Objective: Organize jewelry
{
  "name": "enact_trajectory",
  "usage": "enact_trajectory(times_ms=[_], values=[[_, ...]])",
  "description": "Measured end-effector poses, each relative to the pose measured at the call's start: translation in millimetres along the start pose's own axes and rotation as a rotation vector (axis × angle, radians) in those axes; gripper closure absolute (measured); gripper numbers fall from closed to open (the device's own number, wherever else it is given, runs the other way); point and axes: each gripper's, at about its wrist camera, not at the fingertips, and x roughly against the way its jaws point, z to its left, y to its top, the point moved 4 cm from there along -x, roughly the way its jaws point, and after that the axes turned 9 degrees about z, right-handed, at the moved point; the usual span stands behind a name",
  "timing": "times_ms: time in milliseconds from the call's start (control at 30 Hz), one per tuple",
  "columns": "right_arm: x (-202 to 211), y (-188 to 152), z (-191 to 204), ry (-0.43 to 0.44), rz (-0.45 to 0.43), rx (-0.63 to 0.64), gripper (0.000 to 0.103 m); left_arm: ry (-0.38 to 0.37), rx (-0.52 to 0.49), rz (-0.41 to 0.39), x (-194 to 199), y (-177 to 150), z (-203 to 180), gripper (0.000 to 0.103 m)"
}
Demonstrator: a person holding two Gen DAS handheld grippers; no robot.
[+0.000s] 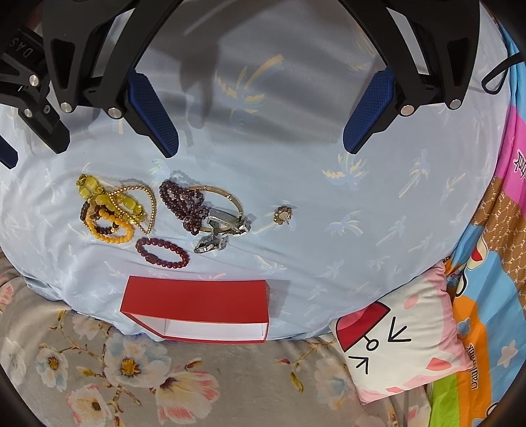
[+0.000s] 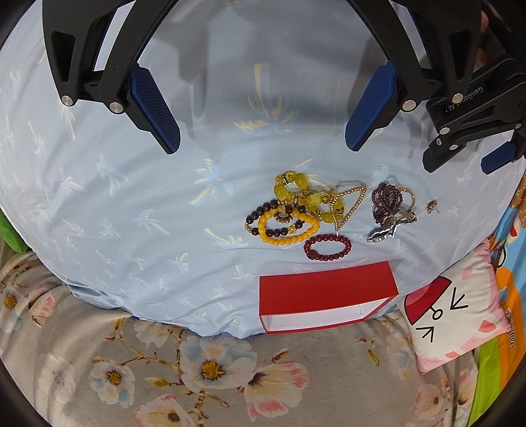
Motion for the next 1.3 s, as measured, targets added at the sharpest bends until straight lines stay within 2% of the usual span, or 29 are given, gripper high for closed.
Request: enact_trajectory(times_ms=[800,1067,1300], values=[[-0.2,-0.8,0.6,0.0,-0.001,0.0,0.007,-0.01,0.01,-0.011,2.8,1.2,1.8,0.007],[-1.3,-1.3,0.3,0.004,0.007,-0.002,0.007,-0.047,0.116,0.01,0.2,-5.3,31.4,0.007],[-4.0,-1.4,1.5,0.017,0.021,0.001,0.007,-0.007,0.094,0.003,-2.5,-2.7,51.3,0.007]])
